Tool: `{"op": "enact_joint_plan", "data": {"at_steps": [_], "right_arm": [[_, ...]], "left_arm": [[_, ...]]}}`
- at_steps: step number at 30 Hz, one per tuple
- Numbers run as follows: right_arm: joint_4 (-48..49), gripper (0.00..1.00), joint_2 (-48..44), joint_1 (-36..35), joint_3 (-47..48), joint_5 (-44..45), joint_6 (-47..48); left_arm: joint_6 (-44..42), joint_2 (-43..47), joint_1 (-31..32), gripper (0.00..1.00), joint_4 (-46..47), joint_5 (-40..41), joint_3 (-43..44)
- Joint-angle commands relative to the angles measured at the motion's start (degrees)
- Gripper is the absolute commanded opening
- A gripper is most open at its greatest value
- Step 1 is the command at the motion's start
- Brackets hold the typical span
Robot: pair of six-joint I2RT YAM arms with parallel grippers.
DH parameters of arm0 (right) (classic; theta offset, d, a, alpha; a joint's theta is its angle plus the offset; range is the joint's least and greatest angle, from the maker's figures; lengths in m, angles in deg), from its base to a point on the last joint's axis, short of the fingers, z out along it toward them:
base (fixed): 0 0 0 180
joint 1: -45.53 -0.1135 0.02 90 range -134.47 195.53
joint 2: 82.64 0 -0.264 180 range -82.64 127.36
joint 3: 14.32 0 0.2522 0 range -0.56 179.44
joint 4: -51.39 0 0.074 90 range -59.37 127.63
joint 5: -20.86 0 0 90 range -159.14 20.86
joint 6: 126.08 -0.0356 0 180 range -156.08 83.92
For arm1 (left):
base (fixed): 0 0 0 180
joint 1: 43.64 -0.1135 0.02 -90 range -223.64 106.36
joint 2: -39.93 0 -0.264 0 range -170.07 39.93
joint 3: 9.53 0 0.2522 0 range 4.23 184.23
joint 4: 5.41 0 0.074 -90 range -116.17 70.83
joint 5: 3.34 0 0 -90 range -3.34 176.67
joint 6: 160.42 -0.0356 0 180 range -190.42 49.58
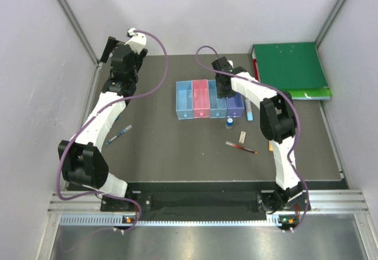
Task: Sort the stationery into containers
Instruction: Move the storage box to the center of the board, then pick up the stationery from the center of the board.
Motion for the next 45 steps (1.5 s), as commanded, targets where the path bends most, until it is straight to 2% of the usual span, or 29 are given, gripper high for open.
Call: {"op": "enact_joint_plan", "data": {"at_steps": [1, 9, 13, 18, 19, 20, 26, 30, 34, 41, 45], "right_arm": [[0.47, 0.42, -3.54, 0.64, 3.62, 1.35, 0.96], [1.44, 0.47, -7.66, 0.73, 5.73, 0.30, 3.07], [2.67, 0.55, -12.49, 0.64, 4.16, -3.65, 12.00], [4.34, 0.77, -18.82, 0.72, -0.93, -5.42, 22.83], [4.34, 0.84, -21.01, 0.64, -1.73, -5.85, 23.63], [4.25, 0.99, -22.16, 0.64, -2.43, -7.42, 24.51], [5.05, 1.00, -30.25, 0.02, -12.97, -16.29, 27.77], [1.18, 0.90, -30.52, -1.38, -18.94, -21.76, 31.79], [-2.33, 0.84, -28.16, -3.05, -22.04, -22.64, 34.01], [-1.37, 0.81, -29.20, -4.81, -26.52, -20.72, 34.80], [-0.59, 0.74, -29.64, -5.34, -30.72, -19.75, 35.50]], "left_arm": [[1.27, -0.05, 0.53, 0.99, 1.23, -0.54, 1.39], [1.97, -0.14, 1.33, 0.99, 1.41, -0.89, 1.48], [1.88, 0.21, 1.50, 0.99, 1.58, -2.12, 1.04], [1.70, 1.09, 1.50, 0.99, 1.15, -4.22, -1.33], [1.62, 1.70, 1.50, 0.99, 0.97, -5.19, -1.86], [1.62, 2.06, 1.59, 0.99, 1.05, -5.63, -2.47], [0.65, 3.55, 1.85, 0.99, 2.11, -6.95, -5.81], [0.65, 3.82, 2.12, 0.99, 2.46, -7.48, -6.52], [0.48, 4.35, 2.47, 0.99, 2.46, -7.66, -6.79], [-1.02, 5.84, 3.35, 0.99, 1.76, -7.74, -7.40], [-1.20, 6.54, 3.52, 0.99, 1.67, -7.74, -7.66]]}}
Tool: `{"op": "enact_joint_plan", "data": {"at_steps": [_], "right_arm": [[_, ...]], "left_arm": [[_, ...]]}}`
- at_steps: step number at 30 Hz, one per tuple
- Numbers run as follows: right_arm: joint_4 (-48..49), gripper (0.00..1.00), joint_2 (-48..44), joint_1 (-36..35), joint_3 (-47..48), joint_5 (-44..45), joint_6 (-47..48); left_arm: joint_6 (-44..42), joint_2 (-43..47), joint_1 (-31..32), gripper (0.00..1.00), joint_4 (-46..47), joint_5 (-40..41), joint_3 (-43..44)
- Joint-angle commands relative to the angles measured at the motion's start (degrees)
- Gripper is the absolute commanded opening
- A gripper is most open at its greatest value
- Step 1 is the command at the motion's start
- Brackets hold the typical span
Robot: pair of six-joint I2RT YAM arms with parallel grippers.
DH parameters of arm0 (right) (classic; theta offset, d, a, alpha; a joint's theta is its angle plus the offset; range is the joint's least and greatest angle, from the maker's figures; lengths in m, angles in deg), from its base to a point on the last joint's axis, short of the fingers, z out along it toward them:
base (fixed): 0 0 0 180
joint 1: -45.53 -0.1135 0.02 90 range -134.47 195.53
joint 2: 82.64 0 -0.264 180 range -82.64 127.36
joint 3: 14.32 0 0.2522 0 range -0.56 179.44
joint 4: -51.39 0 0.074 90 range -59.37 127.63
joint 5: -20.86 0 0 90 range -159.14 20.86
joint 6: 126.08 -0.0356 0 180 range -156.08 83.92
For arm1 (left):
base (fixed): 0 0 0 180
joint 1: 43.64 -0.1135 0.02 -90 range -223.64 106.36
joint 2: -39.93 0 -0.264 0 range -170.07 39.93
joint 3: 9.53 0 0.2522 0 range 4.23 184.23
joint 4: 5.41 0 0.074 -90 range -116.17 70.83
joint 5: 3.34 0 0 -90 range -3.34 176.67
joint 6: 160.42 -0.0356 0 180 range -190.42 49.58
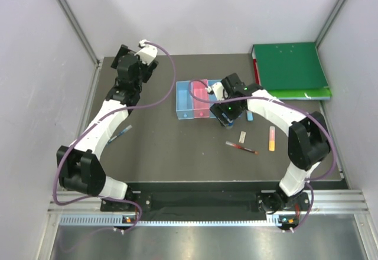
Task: Sort the stationery into containers
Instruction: Pick up the stationery from the center of the board.
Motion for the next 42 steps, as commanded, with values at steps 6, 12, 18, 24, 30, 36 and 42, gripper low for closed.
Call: {"op": "enact_joint_plan", "data": {"at_steps": [6, 12, 18, 24, 30, 36, 42], "right_arm": [[3.69, 0.66, -1.40, -1.32, -5.53, 1.92, 2.31], [6.06, 0.65, -0.08, -1.32, -5.18, 3.59, 2.49], [6.94, 0.62, 2.20, -1.23, -3.69, 3.68, 2.40], [7.21, 0.52, 3.52, -1.23, -2.37, 3.86, 2.66], [7.47, 0.44, 3.87, -1.14, -2.19, 3.94, 2.75], [6.34, 0.29, 3.61, -1.05, -0.96, 3.94, 3.01], [3.88, 0.15, 2.82, -1.05, 0.62, 3.94, 3.71]], "left_arm": [[-0.58, 3.05, 1.19, 0.99, 1.69, -0.03, -0.43], [-0.67, 3.05, 1.54, 0.99, 1.87, 0.24, -0.43], [-1.28, 2.70, 1.80, 0.99, 2.57, 0.15, -0.34], [-1.46, 1.91, 1.89, 0.99, 3.10, 0.41, 0.10], [-0.85, 1.55, 1.98, 0.99, 3.01, 0.59, 0.01], [-1.02, 1.29, 1.98, 0.99, 3.36, 0.59, -0.16], [-0.93, 1.11, 1.98, 0.99, 3.80, 0.50, -0.25]]}}
